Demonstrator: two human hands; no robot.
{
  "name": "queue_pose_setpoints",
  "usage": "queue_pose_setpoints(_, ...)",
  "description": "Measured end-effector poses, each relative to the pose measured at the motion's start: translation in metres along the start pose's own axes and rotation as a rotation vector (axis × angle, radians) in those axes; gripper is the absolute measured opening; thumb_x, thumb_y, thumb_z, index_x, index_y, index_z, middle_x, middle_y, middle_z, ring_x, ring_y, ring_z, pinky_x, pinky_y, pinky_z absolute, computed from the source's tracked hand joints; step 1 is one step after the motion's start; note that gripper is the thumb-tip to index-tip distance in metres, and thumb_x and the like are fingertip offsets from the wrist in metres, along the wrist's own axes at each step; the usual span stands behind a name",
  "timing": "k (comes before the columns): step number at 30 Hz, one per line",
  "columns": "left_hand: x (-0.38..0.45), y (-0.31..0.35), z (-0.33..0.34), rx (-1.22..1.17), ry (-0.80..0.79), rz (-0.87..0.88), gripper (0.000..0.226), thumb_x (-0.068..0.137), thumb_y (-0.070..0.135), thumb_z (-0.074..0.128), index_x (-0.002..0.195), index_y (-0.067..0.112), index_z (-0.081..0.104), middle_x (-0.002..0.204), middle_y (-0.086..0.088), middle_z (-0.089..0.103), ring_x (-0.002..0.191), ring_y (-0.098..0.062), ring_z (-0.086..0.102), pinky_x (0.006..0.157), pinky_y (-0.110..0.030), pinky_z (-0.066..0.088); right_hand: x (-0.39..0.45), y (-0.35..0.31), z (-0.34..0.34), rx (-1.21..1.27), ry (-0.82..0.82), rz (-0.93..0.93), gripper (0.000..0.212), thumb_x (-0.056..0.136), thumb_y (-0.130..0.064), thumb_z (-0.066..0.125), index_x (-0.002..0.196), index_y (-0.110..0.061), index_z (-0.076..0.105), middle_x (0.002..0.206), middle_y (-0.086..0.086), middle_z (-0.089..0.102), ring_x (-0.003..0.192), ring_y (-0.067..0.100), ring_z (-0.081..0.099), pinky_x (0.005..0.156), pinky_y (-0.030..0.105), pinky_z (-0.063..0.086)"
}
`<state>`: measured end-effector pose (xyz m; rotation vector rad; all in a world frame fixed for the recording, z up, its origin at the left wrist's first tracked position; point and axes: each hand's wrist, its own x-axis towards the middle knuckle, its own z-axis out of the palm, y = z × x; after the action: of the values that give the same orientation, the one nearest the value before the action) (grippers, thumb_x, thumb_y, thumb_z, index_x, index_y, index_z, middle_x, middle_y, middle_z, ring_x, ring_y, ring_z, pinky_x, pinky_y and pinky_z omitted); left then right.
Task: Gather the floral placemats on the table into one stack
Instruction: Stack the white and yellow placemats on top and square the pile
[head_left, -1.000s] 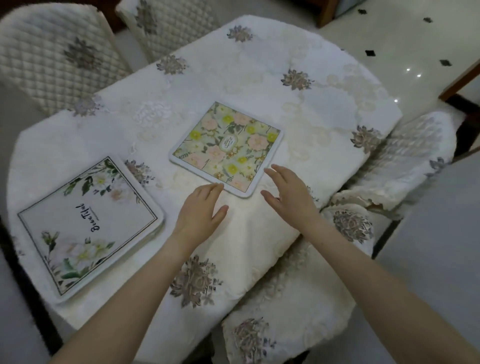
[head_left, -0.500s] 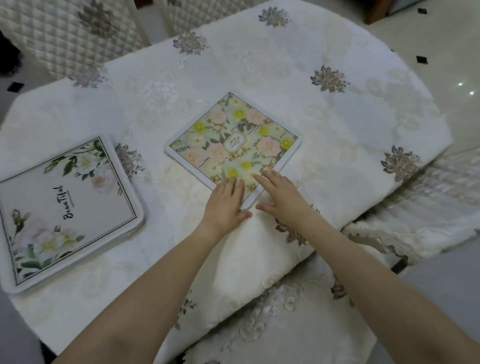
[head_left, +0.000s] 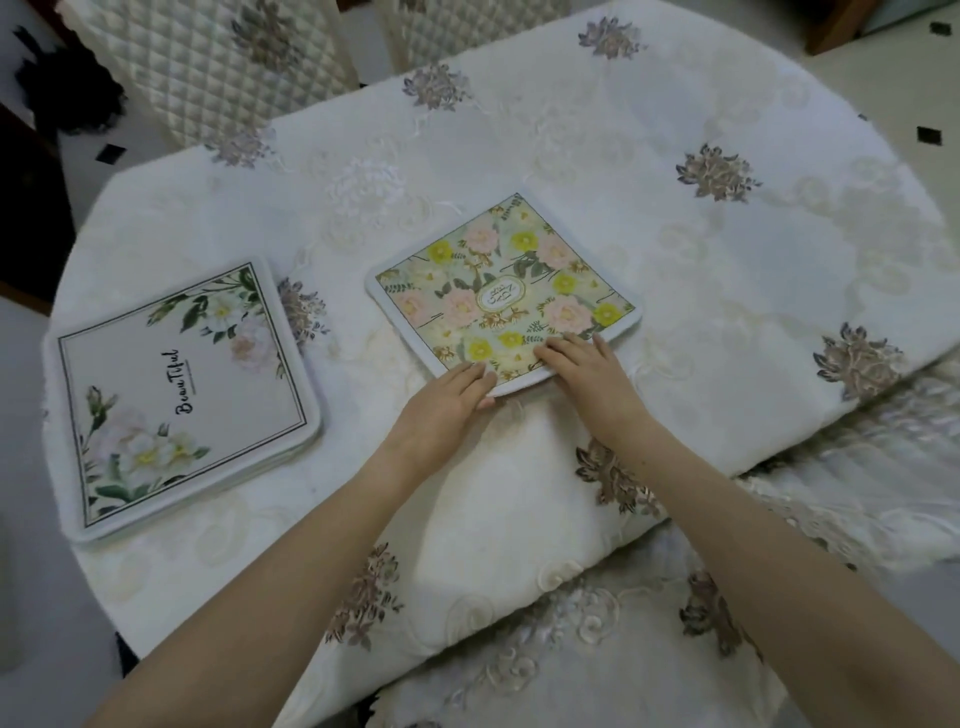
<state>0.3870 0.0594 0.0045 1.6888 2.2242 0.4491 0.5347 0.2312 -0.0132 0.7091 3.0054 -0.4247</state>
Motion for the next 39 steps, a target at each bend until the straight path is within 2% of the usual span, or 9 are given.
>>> queue_pose_setpoints(4, -0.019, -0.015, -0.013, 0.036, 0.003, 0.026, 0.039, 0.098, 0.026, 0.041, 0.131, 0.008, 0.048, 0.140, -0.016, 0.048, 0.131, -0.031, 0.042, 0.109, -0.040, 0.034, -0.001, -0.010, -0.003, -0.081, 0.001, -0.131, 0.060, 0.086, 0.013, 0.047, 0.140, -0.010, 0.038, 0.147, 0.012, 0.041, 0.136, 0.032, 0.038, 0.115, 0.045, 0.026)
queue_pose_setpoints(6, -0.020, -0.014, -0.015, 0.103, -0.026, 0.052, 0.043, 0.095, 0.030, 0.047, 0.132, 0.007, 0.045, 0.138, -0.018, 0.049, 0.129, -0.032, 0.043, 0.110, -0.042, 0.035, -0.003, -0.022, -0.006, -0.067, 0.095, -0.170, 0.057, 0.073, 0.019, 0.061, 0.126, -0.001, 0.055, 0.128, 0.022, 0.060, 0.115, 0.042, 0.058, 0.096, 0.050, 0.049)
queue_pose_setpoints(8, -0.014, -0.009, -0.016, 0.152, -0.069, 0.040, 0.047, 0.093, 0.027, 0.049, 0.134, 0.007, 0.039, 0.140, -0.018, 0.046, 0.131, -0.033, 0.040, 0.111, -0.042, 0.033, -0.006, -0.038, -0.009, -0.060, 0.175, -0.184, 0.055, 0.061, 0.019, 0.072, 0.112, 0.002, 0.065, 0.110, 0.022, 0.069, 0.095, 0.043, 0.068, 0.075, 0.049, 0.059)
queue_pose_setpoints(12, -0.002, -0.005, -0.029, 0.265, -0.079, -0.022, 0.045, 0.089, 0.007, 0.050, 0.132, 0.010, 0.040, 0.137, -0.012, 0.050, 0.130, -0.030, 0.040, 0.107, -0.039, 0.033, -0.009, -0.071, -0.017, -0.058, 0.279, -0.181, 0.050, 0.054, 0.012, 0.080, 0.102, 0.002, 0.069, 0.098, 0.017, 0.075, 0.081, 0.035, 0.072, 0.066, 0.039, 0.059)
queue_pose_setpoints(19, -0.027, -0.022, -0.076, 0.275, -0.001, 0.063, 0.042, 0.089, 0.007, 0.049, 0.131, 0.012, 0.045, 0.132, -0.013, 0.054, 0.126, -0.029, 0.045, 0.101, -0.042, 0.038, -0.018, -0.125, -0.029, 0.064, 0.346, -0.087, 0.042, 0.067, 0.011, 0.076, 0.106, 0.002, 0.066, 0.099, 0.017, 0.073, 0.087, 0.030, 0.071, 0.073, 0.036, 0.058)
queue_pose_setpoints(25, -0.058, -0.059, -0.114, 0.255, 0.044, 0.207, 0.044, 0.084, 0.006, 0.055, 0.127, 0.014, 0.050, 0.125, -0.009, 0.061, 0.114, -0.027, 0.053, 0.090, -0.038, 0.046, -0.018, -0.188, -0.029, 0.085, 0.381, 0.046, 0.041, 0.069, 0.004, 0.077, 0.107, -0.006, 0.065, 0.092, 0.010, 0.074, 0.080, 0.026, 0.070, 0.064, 0.030, 0.055)
queue_pose_setpoints(28, -0.075, -0.083, -0.129, 0.235, 0.052, 0.280, 0.044, 0.081, 0.006, 0.059, 0.124, 0.014, 0.053, 0.121, -0.009, 0.063, 0.111, -0.027, 0.056, 0.087, -0.038, 0.048, -0.017, -0.227, -0.024, 0.096, 0.396, 0.102, 0.040, 0.068, 0.005, 0.076, 0.106, -0.005, 0.065, 0.088, 0.013, 0.074, 0.077, 0.030, 0.069, 0.062, 0.035, 0.055)
queue_pose_setpoints(34, -0.107, -0.133, -0.162, 0.190, 0.016, 0.395, 0.051, 0.072, -0.005, 0.058, 0.119, 0.014, 0.055, 0.110, -0.011, 0.066, 0.100, -0.029, 0.060, 0.074, -0.037, 0.049, -0.010, -0.306, -0.018, 0.100, 0.369, 0.301, 0.035, 0.090, -0.004, 0.053, 0.124, -0.008, 0.057, 0.116, 0.015, 0.068, 0.104, 0.033, 0.062, 0.085, 0.040, 0.047)
queue_pose_setpoints(39, -0.137, -0.168, -0.190, 0.151, 0.023, 0.474, 0.034, 0.074, 0.006, 0.058, 0.108, 0.010, 0.060, 0.094, -0.013, 0.068, 0.086, -0.031, 0.062, 0.061, -0.038, 0.049, -0.006, -0.371, -0.023, 0.137, 0.370, 0.339, 0.031, 0.089, -0.005, 0.054, 0.119, -0.005, 0.059, 0.108, 0.020, 0.069, 0.097, 0.038, 0.062, 0.078, 0.045, 0.048)
